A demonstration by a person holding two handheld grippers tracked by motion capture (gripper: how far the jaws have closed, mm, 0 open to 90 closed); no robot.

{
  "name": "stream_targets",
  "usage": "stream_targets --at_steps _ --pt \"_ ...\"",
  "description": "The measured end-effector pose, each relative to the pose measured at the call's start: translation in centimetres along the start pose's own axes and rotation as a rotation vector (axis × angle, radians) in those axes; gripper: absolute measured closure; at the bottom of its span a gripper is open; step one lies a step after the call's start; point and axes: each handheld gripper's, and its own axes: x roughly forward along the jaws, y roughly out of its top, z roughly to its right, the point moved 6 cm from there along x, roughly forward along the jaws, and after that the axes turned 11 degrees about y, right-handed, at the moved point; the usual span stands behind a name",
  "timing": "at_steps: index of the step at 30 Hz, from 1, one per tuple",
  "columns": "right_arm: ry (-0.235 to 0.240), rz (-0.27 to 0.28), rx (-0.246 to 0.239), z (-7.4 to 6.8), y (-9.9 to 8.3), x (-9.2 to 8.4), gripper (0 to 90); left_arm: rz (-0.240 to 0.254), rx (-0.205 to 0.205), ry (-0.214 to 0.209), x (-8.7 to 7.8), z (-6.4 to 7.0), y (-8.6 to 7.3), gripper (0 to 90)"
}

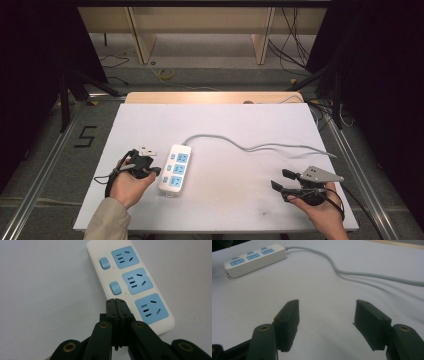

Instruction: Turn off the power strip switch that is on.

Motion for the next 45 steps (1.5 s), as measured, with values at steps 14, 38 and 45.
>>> stream_targets --at_steps 14,38,45 --pt "0.000 -0.001 -0.001 0.0 0.0 0.0 37.6 -0.051 -0.003 -0.012 0.1 0.3 0.2 89.7" --pt "0.002 -0.001 -0.002 0.0 0.0 0.0 37.7 -0.149 0.030 -0.033 0.5 1.2 0.6 89.7" --pt "0.001 -0.001 -0.002 0.0 0.0 0.0 37.7 -0.178 0.027 -0.050 0.6 1.4 0.7 89.7"
